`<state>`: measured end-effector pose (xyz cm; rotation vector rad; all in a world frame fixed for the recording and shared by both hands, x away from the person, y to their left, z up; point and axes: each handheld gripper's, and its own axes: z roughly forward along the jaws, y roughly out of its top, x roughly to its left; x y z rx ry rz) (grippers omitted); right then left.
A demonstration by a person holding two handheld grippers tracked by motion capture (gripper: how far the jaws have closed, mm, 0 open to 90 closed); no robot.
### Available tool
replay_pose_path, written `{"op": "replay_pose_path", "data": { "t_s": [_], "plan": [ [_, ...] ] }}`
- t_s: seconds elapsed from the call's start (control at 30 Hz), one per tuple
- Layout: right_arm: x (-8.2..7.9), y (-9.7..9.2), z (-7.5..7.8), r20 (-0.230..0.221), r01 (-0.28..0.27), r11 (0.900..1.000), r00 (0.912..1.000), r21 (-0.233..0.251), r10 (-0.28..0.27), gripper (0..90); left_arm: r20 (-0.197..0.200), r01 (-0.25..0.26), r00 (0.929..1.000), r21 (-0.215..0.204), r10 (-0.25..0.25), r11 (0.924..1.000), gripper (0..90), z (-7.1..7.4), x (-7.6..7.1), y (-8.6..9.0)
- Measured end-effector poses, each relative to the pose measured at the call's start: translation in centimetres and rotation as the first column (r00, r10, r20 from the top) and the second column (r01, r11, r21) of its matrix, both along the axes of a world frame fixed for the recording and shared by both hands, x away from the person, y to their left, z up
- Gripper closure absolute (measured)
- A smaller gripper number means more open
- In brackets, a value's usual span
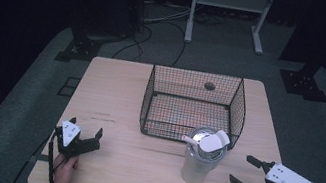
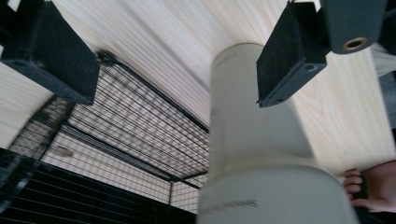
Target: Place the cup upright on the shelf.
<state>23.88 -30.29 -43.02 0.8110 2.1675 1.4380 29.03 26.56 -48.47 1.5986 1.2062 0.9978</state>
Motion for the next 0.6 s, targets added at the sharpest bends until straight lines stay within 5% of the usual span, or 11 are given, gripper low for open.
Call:
{"op": "replay_pose_path", "data": {
  "t_s": [0.6],
  "plan": [
    [-0.4,2.5,0.5,-0.009,-0.132,0.9904,0.9911,0.04,0.133,12.4,0.001,0.002,1.0,0.0,-0.002,1.0,0.0,0.0,0.0,0.0]
  ]
}}
